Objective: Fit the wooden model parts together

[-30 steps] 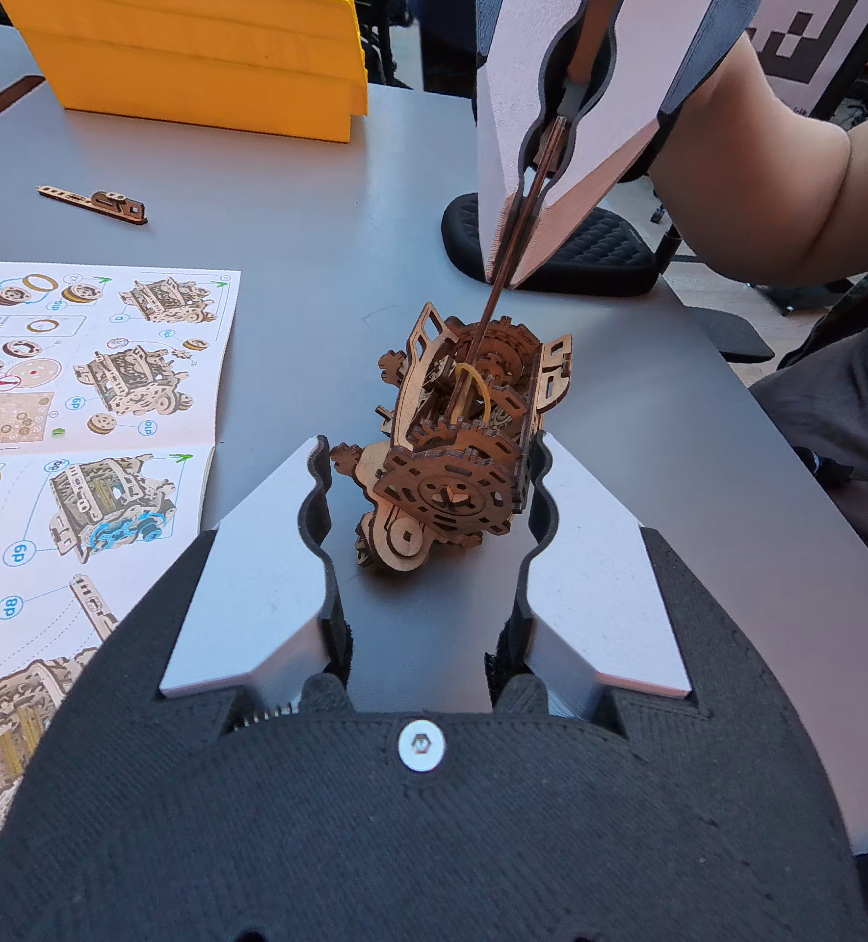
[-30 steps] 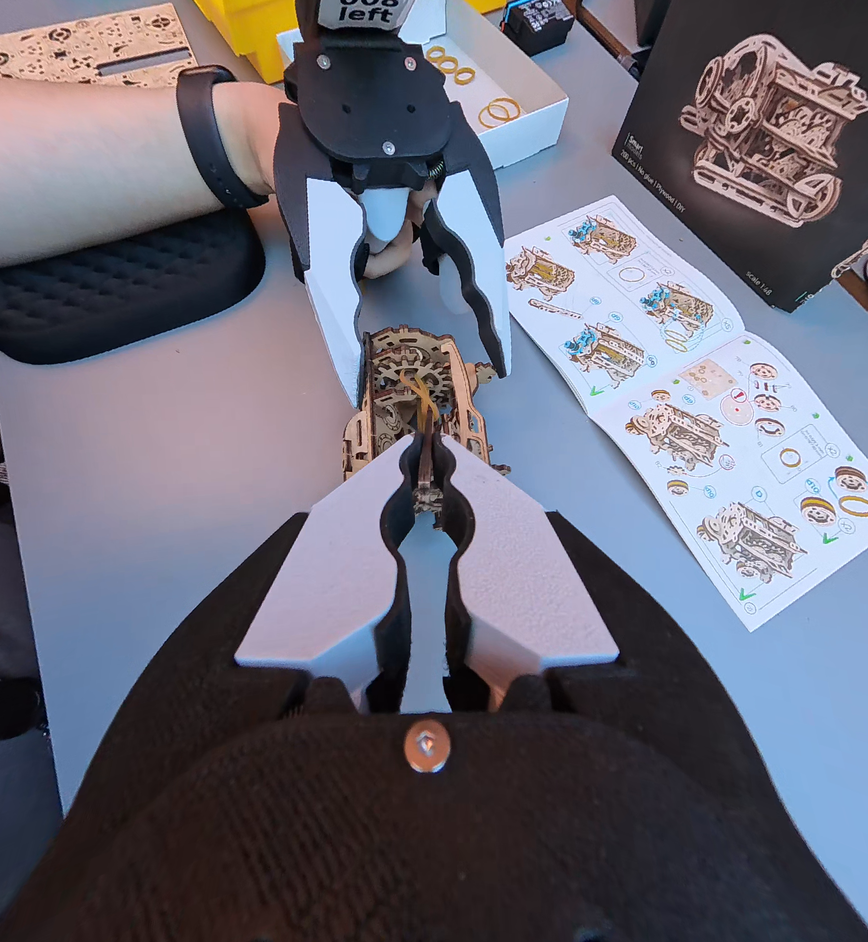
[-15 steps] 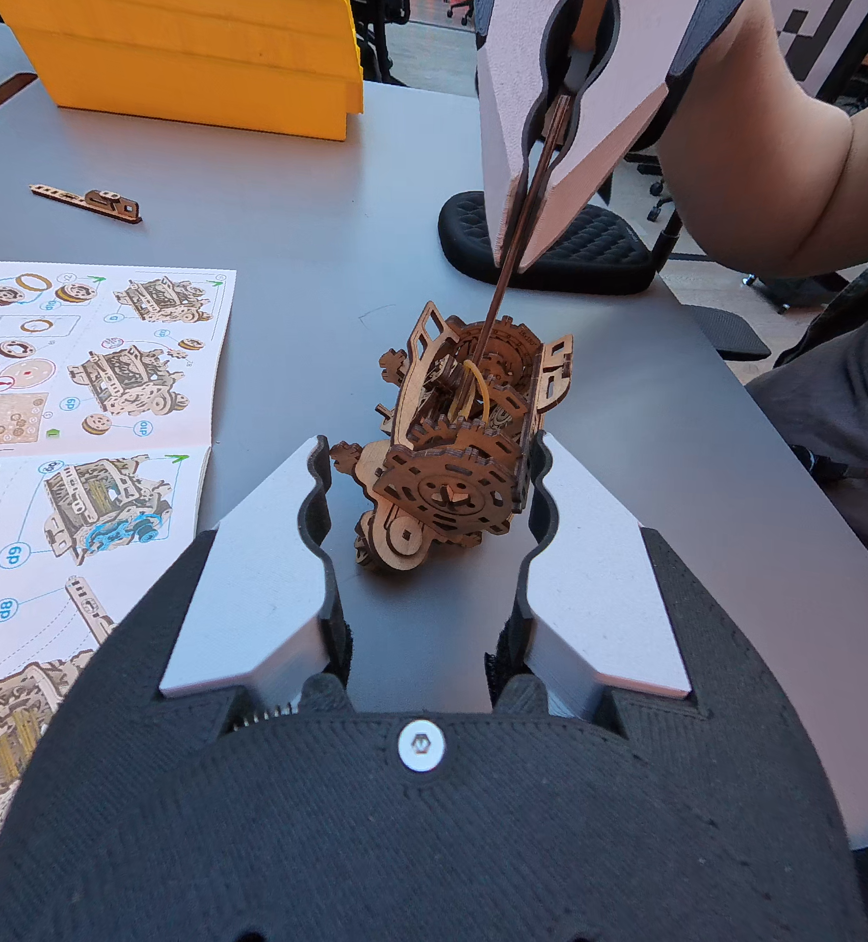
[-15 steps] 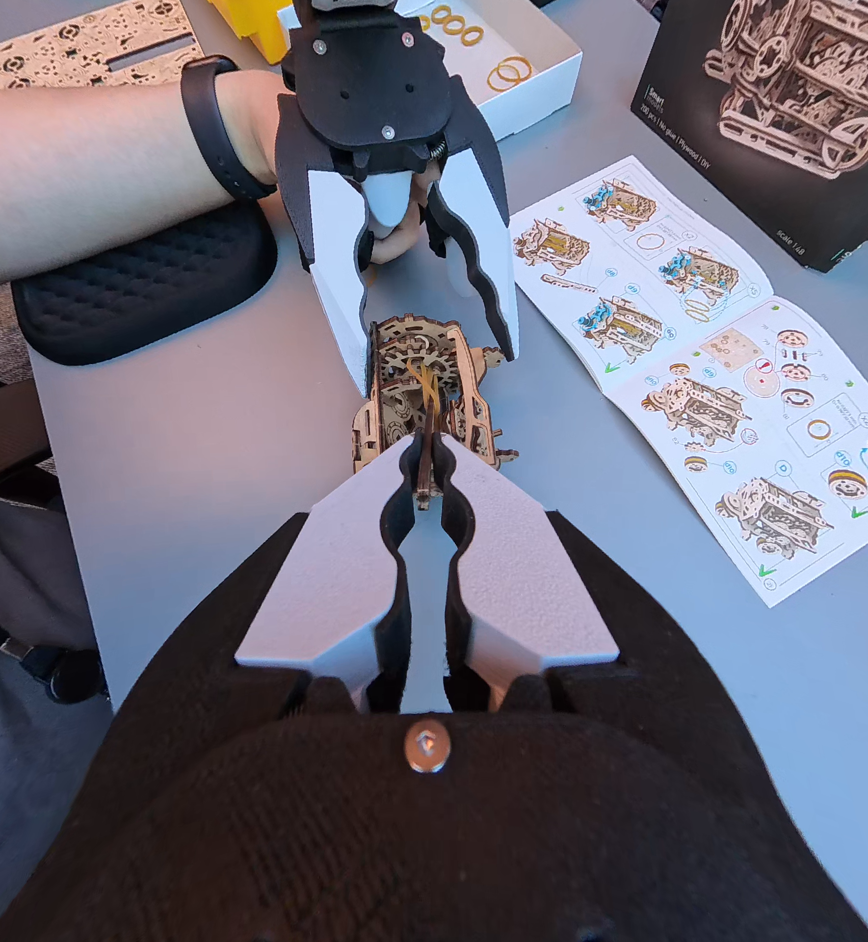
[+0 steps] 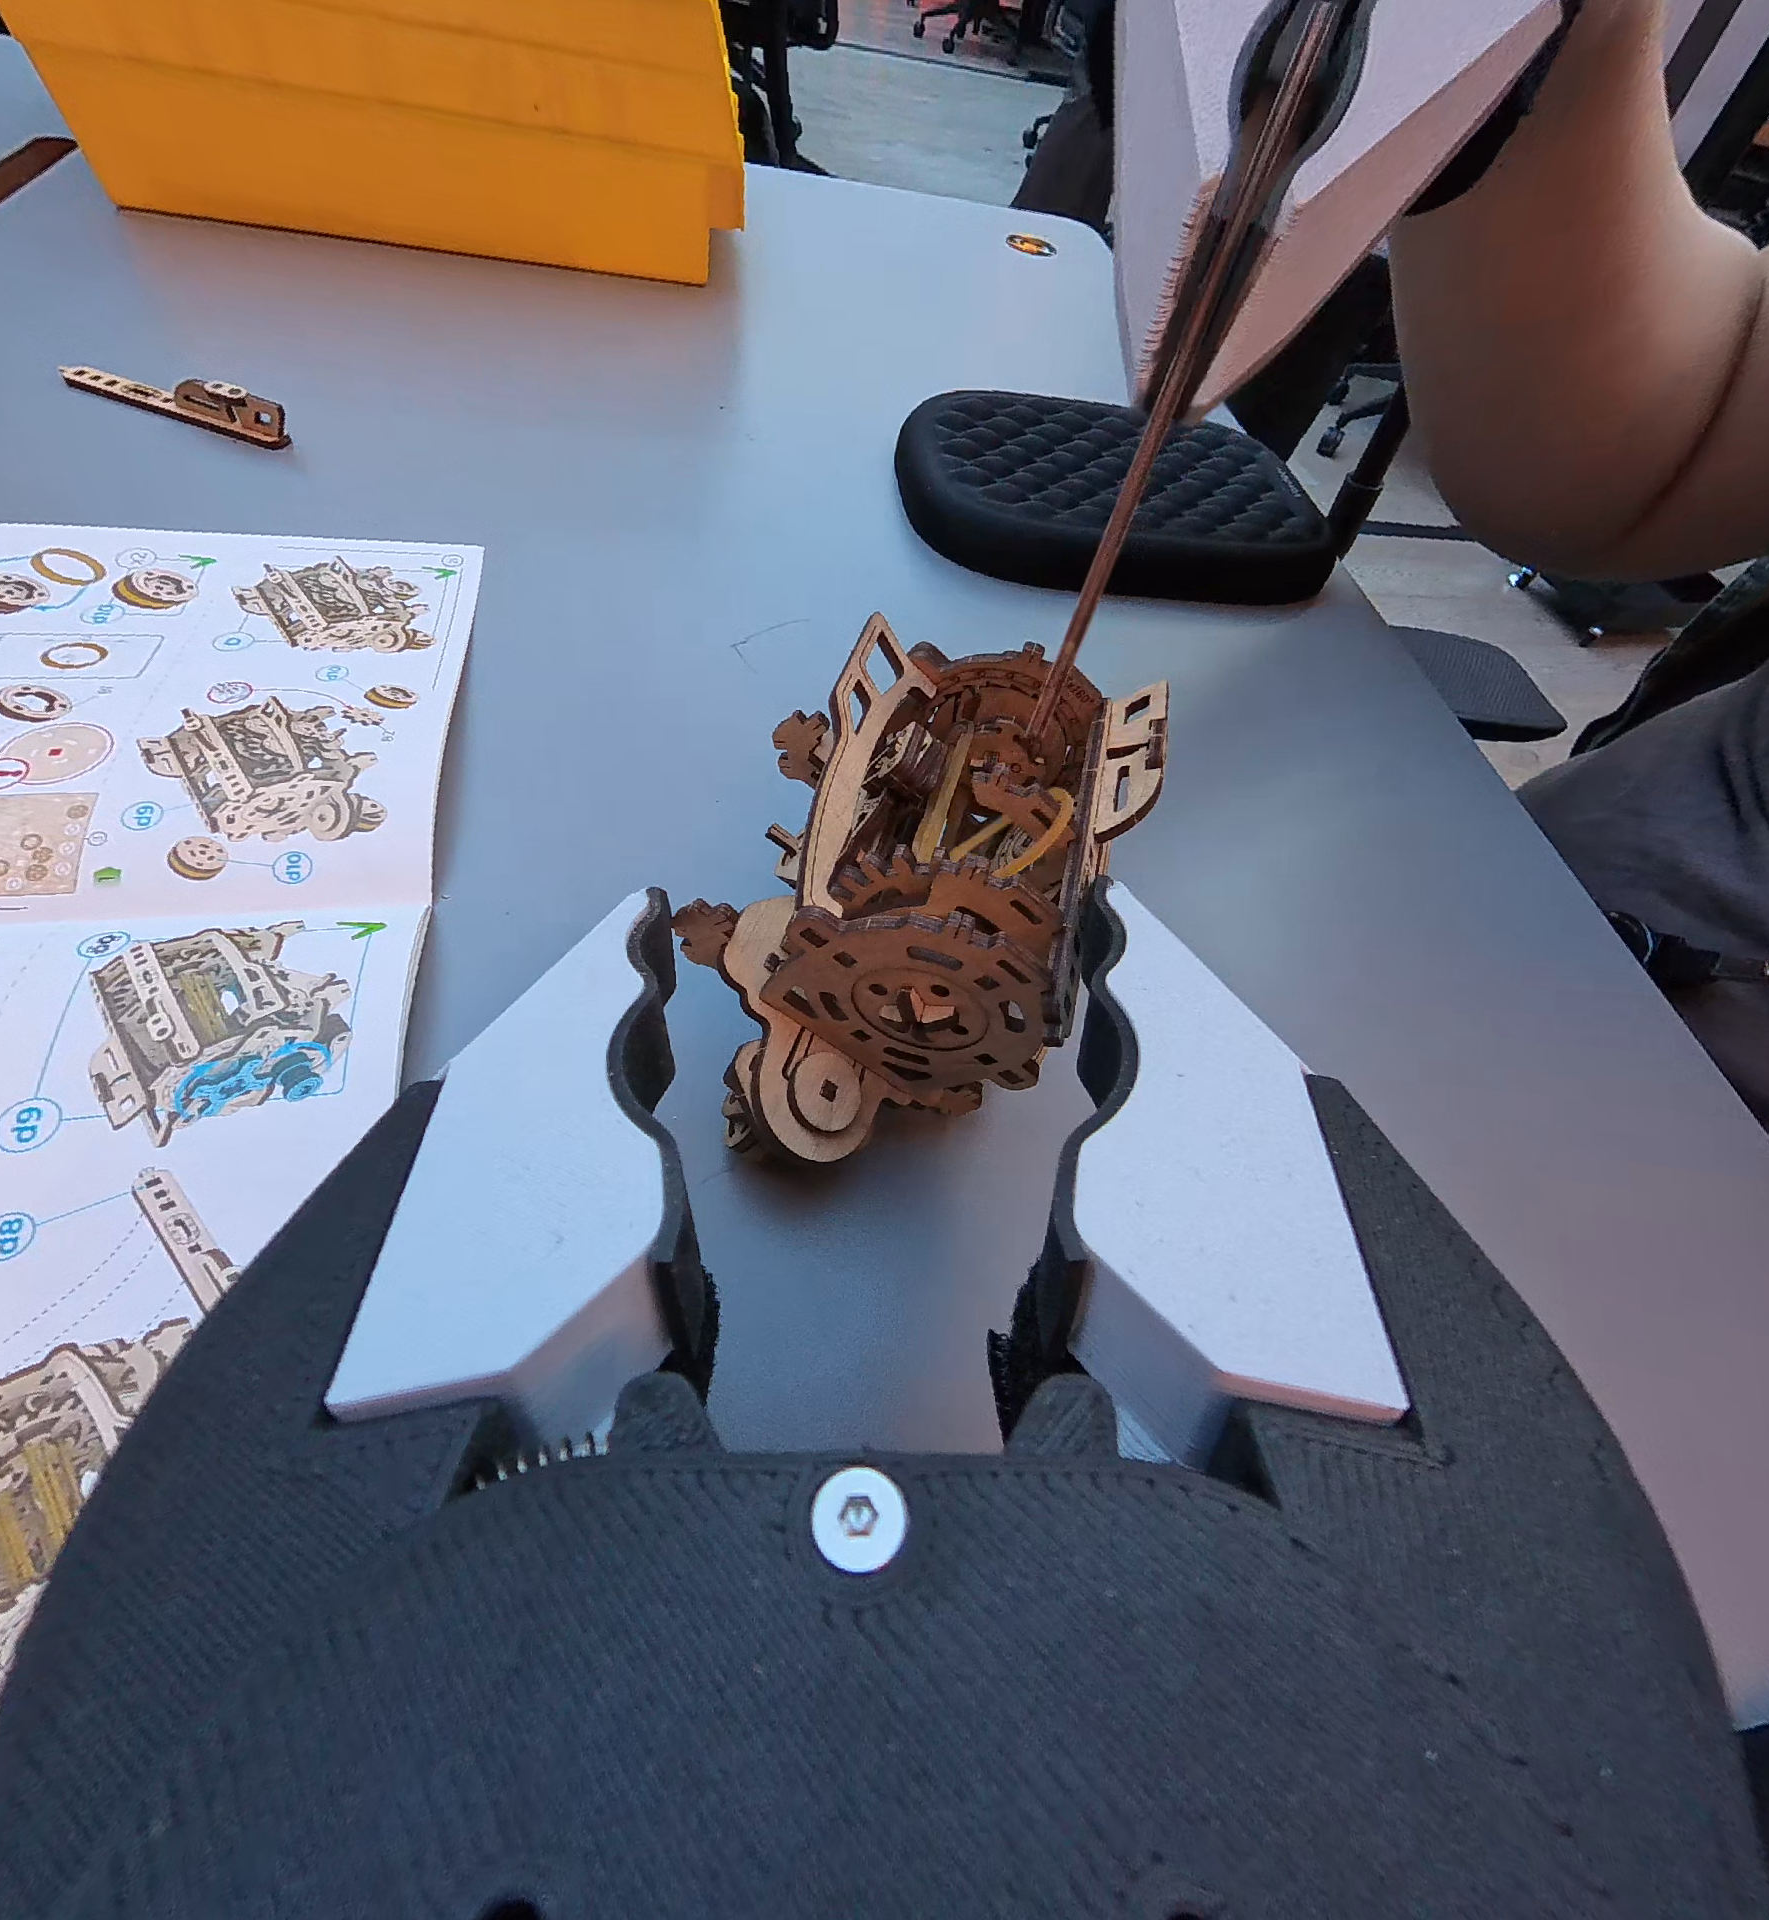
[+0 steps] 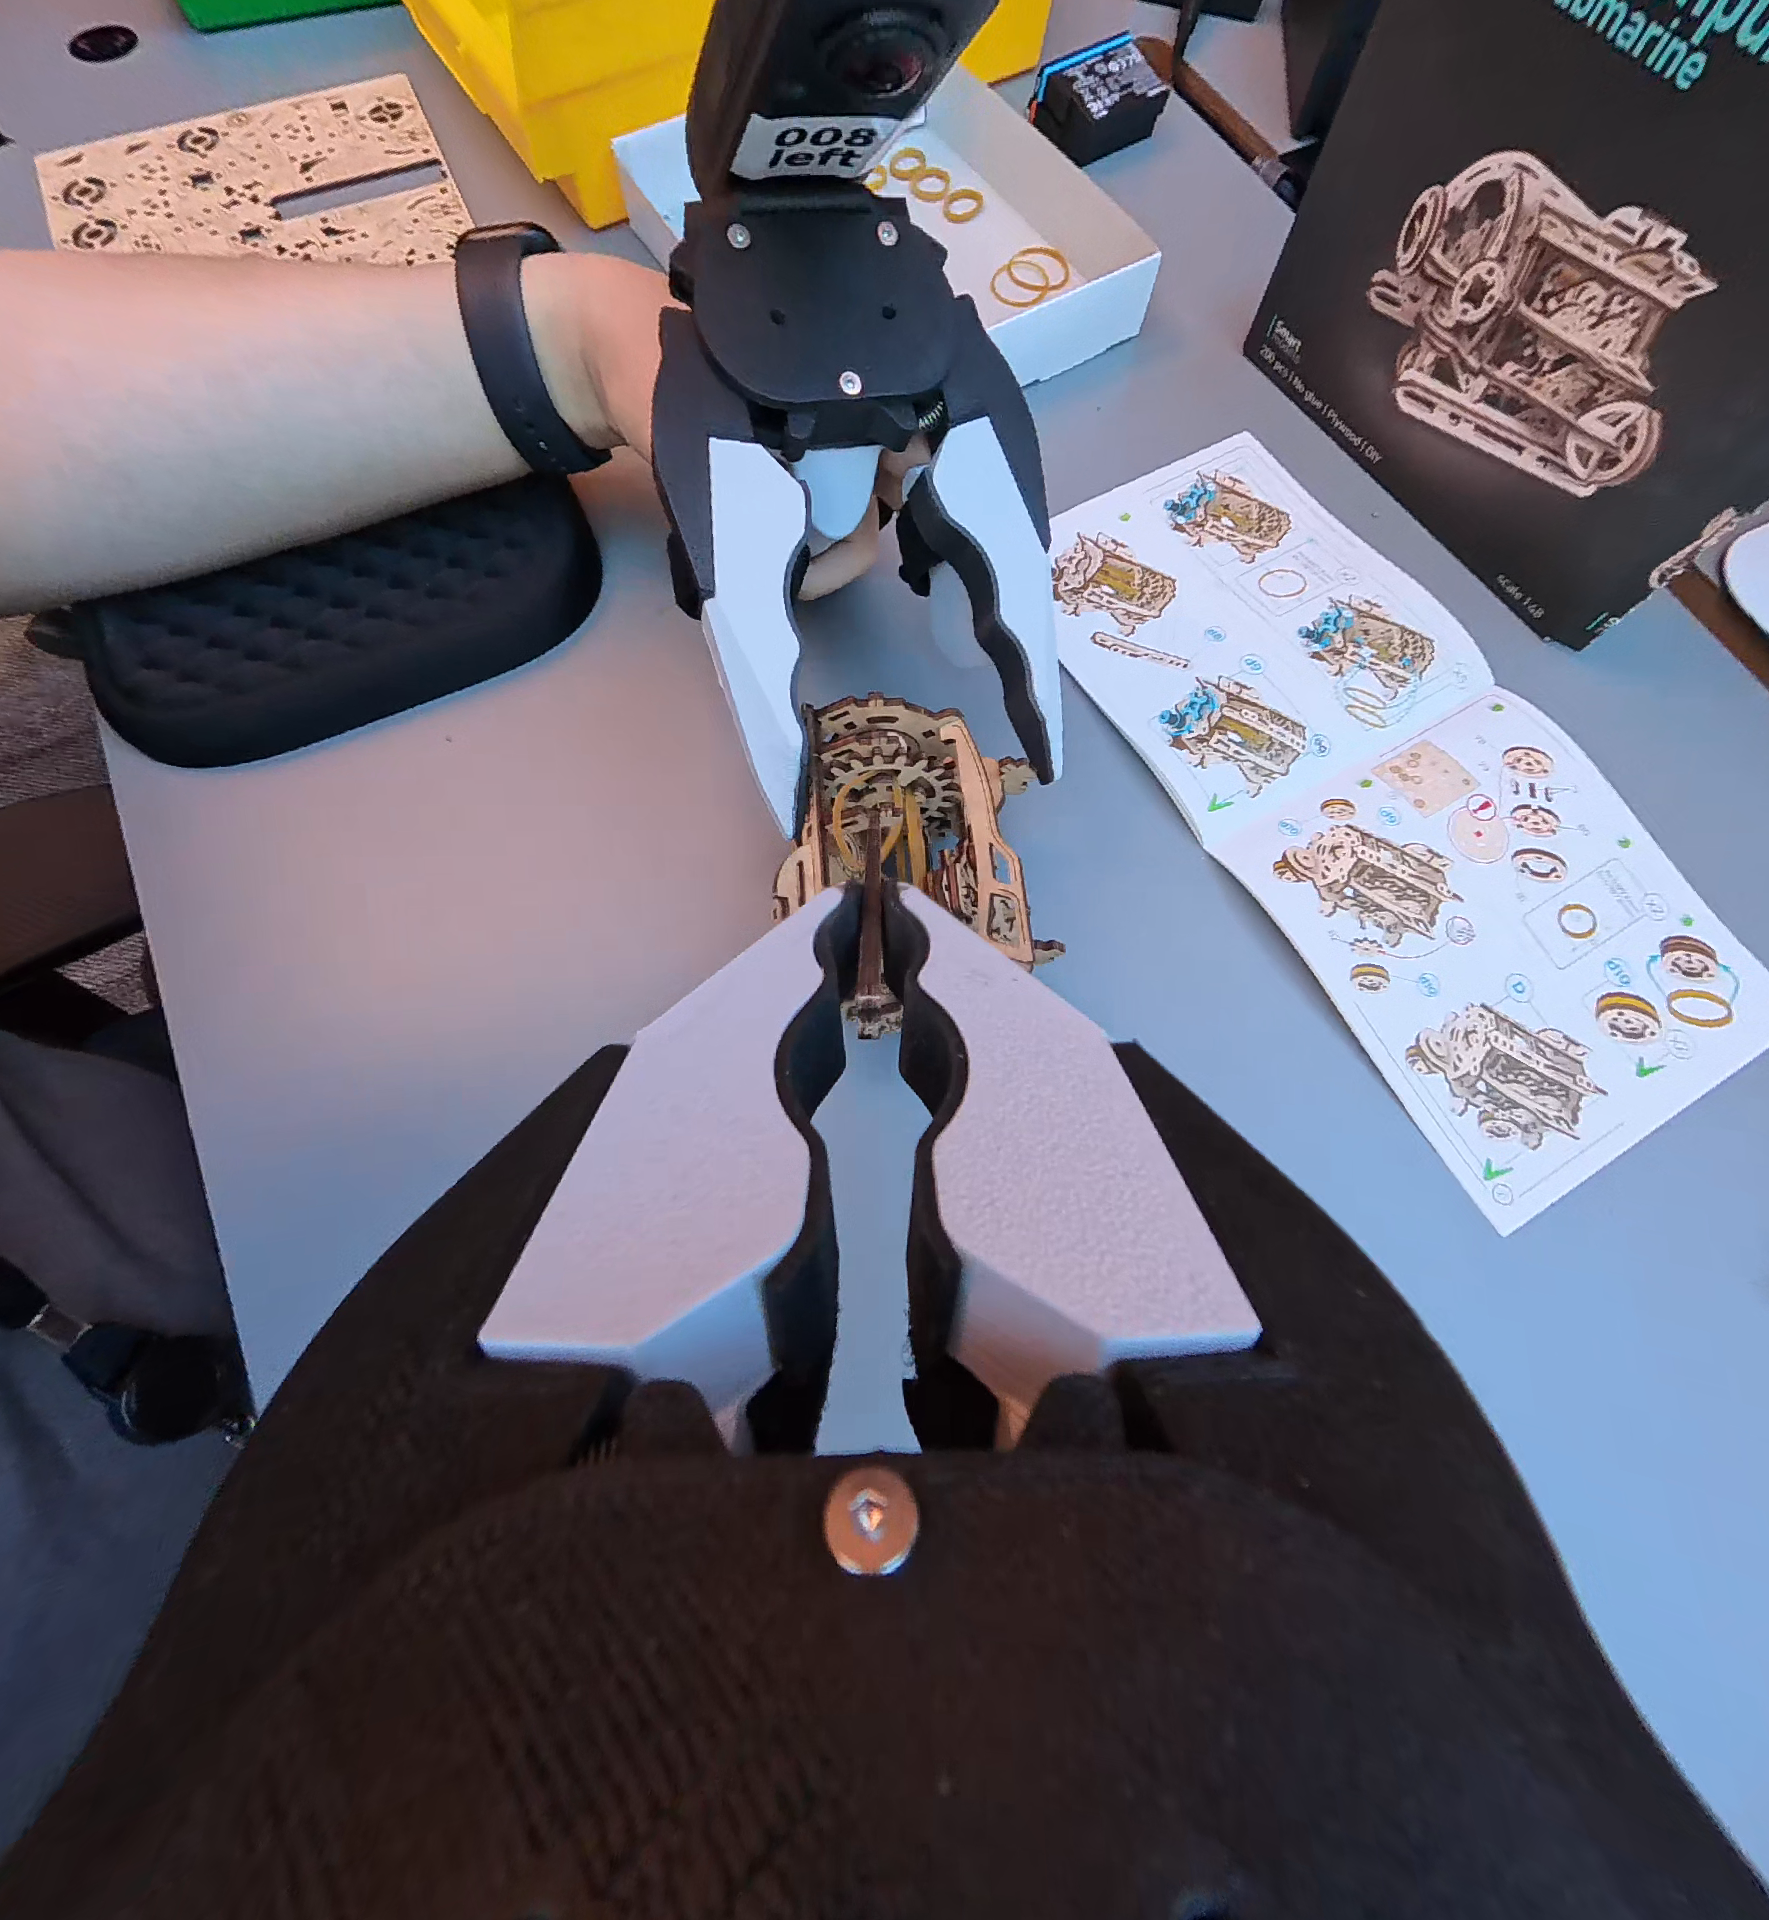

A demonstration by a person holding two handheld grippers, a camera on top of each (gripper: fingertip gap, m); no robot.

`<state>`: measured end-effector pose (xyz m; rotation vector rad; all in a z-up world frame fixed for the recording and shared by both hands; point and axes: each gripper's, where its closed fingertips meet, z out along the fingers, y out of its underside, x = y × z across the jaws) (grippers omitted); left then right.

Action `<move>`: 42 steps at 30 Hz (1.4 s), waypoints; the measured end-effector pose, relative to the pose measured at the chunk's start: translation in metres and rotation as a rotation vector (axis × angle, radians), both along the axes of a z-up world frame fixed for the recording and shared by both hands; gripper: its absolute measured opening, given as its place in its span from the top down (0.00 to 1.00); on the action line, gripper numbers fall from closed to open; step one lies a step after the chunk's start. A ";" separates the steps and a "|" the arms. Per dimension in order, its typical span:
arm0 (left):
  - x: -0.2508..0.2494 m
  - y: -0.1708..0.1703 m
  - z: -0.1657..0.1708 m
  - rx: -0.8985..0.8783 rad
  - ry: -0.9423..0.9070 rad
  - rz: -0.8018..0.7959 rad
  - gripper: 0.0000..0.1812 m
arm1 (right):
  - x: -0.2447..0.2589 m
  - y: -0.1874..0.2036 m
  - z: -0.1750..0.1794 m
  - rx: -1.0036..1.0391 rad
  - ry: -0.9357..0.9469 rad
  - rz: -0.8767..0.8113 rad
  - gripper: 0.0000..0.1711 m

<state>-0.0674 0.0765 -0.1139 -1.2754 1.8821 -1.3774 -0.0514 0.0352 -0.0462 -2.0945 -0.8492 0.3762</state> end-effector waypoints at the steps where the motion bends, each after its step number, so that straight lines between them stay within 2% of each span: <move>1: 0.000 0.000 0.000 -0.001 0.000 0.001 0.57 | -0.001 0.000 0.001 0.000 0.008 0.001 0.99; 5: 0.000 0.000 0.000 -0.001 0.000 0.001 0.57 | -0.009 -0.005 0.006 0.030 -0.015 0.027 0.99; 9: 0.000 0.000 0.000 -0.005 0.002 0.000 0.57 | -0.021 -0.007 -0.002 0.050 -0.149 0.049 0.99; 16: 0.000 0.000 0.000 -0.002 0.001 0.001 0.57 | -0.026 -0.003 -0.010 0.086 -0.279 0.025 0.99; 23: 0.000 0.001 0.000 -0.001 0.001 0.001 0.57 | -0.020 0.003 -0.004 0.152 -0.364 -0.020 1.00; 29: 0.000 0.001 0.000 0.000 0.001 0.004 0.57 | -0.015 0.007 -0.006 0.128 -0.344 -0.024 1.00; 35: -0.001 0.001 0.000 -0.002 0.002 0.004 0.57 | -0.013 0.009 -0.005 0.083 -0.198 -0.023 1.00; 42: -0.001 0.001 0.000 -0.002 0.002 0.004 0.57 | -0.005 0.011 -0.008 0.069 -0.173 -0.039 0.99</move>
